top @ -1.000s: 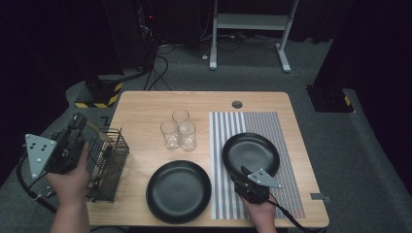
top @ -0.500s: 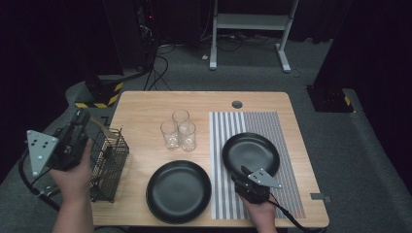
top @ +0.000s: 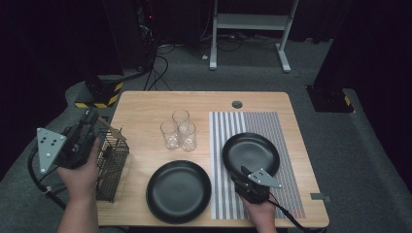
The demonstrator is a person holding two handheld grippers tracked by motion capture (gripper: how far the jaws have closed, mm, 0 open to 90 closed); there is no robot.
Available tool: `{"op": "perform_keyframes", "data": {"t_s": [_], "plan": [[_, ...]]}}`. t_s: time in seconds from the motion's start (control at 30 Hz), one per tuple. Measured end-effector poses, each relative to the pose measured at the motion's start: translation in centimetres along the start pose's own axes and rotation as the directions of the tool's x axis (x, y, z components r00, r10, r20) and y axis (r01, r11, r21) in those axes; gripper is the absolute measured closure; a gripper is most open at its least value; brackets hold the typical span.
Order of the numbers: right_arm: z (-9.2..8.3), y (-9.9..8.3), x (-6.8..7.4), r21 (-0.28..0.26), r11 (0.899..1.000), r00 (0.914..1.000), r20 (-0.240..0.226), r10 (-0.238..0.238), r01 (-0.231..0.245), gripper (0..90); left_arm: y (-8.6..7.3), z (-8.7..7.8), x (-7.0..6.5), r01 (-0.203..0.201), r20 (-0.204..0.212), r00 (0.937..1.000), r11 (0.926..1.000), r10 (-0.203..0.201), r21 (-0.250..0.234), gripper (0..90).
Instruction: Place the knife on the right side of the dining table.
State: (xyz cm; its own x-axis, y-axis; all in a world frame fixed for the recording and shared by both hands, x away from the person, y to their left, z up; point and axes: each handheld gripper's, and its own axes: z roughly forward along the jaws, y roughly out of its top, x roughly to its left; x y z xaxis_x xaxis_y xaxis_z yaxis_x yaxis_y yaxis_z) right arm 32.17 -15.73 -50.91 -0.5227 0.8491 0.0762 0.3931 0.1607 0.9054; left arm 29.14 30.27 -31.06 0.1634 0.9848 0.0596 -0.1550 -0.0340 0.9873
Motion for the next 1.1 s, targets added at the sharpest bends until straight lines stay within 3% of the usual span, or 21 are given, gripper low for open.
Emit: {"op": "perform_keyframes", "data": {"t_s": [0.6, 1.1], "plan": [[0.0, 0.0, -0.1, -0.006, 1.0, 1.0, -0.002, -0.001, 0.001, 50.8, -0.8, 0.7, -2.0, 0.027, 0.057, 0.998, 0.9995, -0.028, 0.015, 83.2], [-0.2, 0.0, -0.1, -0.008, 1.0, 1.0, -0.002, -0.004, 0.004, 52.3, -1.4, 1.4, -4.5, 0.038, 0.123, 0.9916, 0.9988, -0.041, 0.03, 83.2]]}}
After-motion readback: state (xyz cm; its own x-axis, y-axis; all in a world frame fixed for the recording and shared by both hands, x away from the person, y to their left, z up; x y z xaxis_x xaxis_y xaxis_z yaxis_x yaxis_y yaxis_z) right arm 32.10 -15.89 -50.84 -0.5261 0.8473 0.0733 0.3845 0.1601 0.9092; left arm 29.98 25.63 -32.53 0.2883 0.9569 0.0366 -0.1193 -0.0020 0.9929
